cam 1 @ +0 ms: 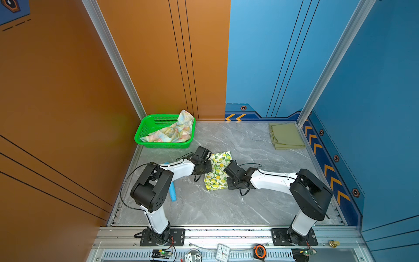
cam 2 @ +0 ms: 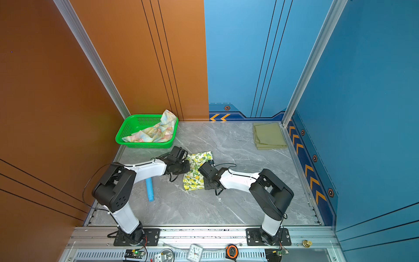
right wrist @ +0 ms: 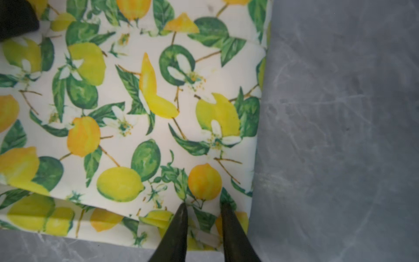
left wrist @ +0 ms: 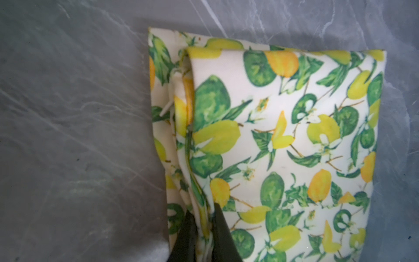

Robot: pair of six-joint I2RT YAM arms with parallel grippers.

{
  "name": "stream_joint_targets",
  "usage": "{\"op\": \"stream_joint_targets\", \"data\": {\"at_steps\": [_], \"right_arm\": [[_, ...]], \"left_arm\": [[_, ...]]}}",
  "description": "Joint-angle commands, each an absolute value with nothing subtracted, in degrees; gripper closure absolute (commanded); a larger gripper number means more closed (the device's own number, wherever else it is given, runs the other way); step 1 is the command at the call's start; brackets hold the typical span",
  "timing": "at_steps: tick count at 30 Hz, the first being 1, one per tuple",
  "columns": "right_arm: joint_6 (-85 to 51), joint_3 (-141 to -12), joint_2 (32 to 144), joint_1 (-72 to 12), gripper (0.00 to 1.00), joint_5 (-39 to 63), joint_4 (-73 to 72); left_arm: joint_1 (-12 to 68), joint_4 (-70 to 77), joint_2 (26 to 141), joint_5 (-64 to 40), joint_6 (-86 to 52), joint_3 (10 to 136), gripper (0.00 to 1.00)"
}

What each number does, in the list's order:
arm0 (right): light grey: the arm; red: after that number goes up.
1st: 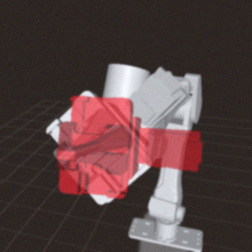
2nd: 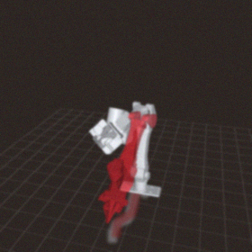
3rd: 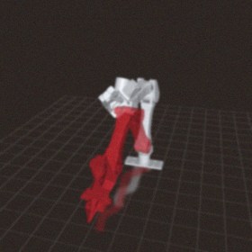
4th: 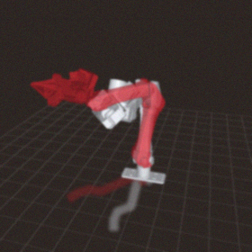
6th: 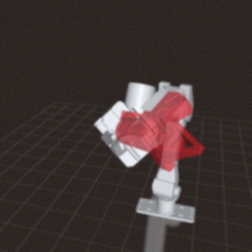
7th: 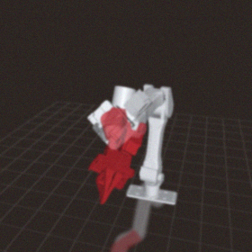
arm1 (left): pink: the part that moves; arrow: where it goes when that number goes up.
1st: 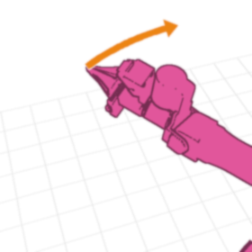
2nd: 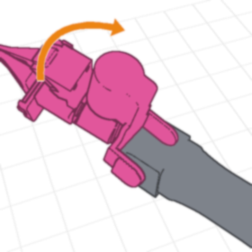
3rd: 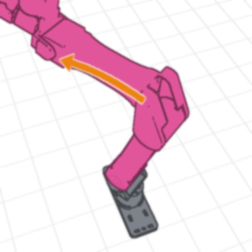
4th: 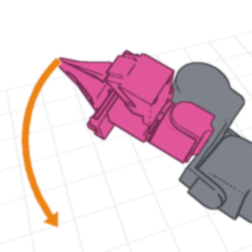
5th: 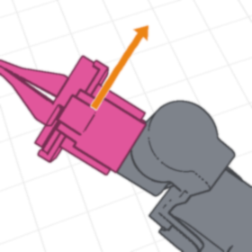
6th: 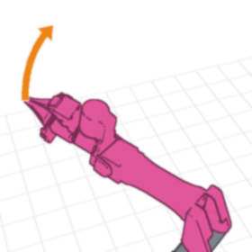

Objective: Fold and stack skirts
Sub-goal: Smooth out the skirt at the center of the table, then rotate the skirt at the center of the table.

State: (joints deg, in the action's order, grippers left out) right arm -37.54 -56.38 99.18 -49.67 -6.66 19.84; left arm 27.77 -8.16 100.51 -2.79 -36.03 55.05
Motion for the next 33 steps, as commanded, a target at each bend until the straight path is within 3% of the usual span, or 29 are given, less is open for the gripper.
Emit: {"op": "stream_joint_targets", "data": {"at_steps": [1,16,30,32,33], "right_arm": [[-37.5,-56.6,98.0,-48.4,0.71,-5.8,19.5],[-32.2,-68.9,106.7,-40.8,0.69,-3.0,19.9],[-33.7,-58.0,86.1,-31.7,0.46,-1.3,20.8],[-35.6,-56.1,83.8,-31.6,0.41,-1.1,20.7],[-37.0,-55.1,82.6,-31.5,0.4,-1.1,20.7]], "left_arm": [[28.0,-10.3,101.7,-0.7,-37.0,56.2,1.0],[28.8,-2.2,98.6,1.7,-52.8,48.1,1.0],[40.5,8.9,97.8,22.9,-84.6,43.3,1.0],[41.8,11.8,98.5,24.1,-88.8,43.2,0.85],[42.2,14.1,99.0,24.0,-89.2,43.2,0.72]]}}
